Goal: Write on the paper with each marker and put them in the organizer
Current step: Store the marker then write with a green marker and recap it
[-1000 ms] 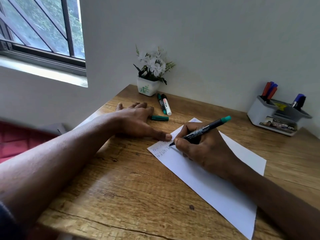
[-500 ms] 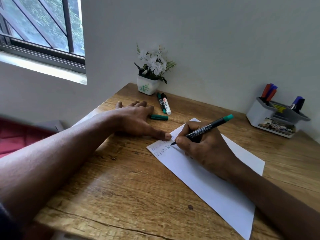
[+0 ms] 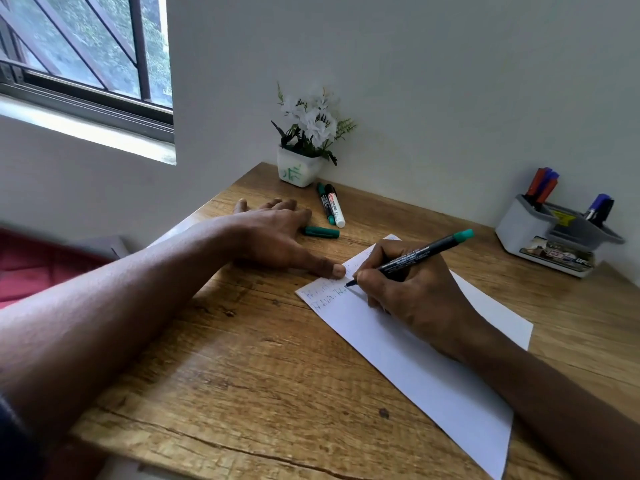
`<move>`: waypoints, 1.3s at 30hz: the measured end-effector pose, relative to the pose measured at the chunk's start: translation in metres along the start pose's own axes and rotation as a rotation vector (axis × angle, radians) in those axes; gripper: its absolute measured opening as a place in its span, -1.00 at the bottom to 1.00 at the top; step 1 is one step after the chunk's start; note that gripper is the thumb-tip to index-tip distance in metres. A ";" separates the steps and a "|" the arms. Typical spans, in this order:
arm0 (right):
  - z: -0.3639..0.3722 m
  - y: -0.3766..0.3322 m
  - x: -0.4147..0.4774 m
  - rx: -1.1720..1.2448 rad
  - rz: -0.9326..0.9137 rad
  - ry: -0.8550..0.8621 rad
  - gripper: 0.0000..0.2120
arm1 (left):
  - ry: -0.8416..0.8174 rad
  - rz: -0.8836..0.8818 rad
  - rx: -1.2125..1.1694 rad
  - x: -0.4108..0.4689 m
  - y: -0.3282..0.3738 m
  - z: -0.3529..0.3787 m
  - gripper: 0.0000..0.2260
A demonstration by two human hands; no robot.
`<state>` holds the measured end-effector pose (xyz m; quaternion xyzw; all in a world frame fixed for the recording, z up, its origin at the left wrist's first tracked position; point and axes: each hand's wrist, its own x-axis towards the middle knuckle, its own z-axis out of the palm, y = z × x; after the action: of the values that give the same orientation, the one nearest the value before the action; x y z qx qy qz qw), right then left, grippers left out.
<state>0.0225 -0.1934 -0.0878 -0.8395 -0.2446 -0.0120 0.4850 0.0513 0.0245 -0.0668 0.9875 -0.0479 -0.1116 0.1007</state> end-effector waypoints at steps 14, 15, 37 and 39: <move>0.002 0.001 0.000 -0.023 0.001 0.074 -0.88 | -0.004 -0.009 0.005 0.001 0.000 0.000 0.18; 0.002 0.001 0.000 -0.038 -0.006 0.089 -0.85 | -0.004 -0.008 0.007 0.002 0.000 0.000 0.18; 0.003 -0.002 0.001 -0.095 0.043 0.142 -0.87 | -0.010 -0.010 -0.007 0.004 0.000 0.000 0.17; 0.003 -0.003 0.001 -0.060 0.055 0.127 -0.91 | -0.007 -0.001 -0.007 0.006 -0.002 -0.001 0.18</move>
<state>0.0212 -0.1894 -0.0869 -0.8577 -0.1898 -0.0594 0.4742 0.0569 0.0256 -0.0676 0.9867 -0.0474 -0.1153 0.1039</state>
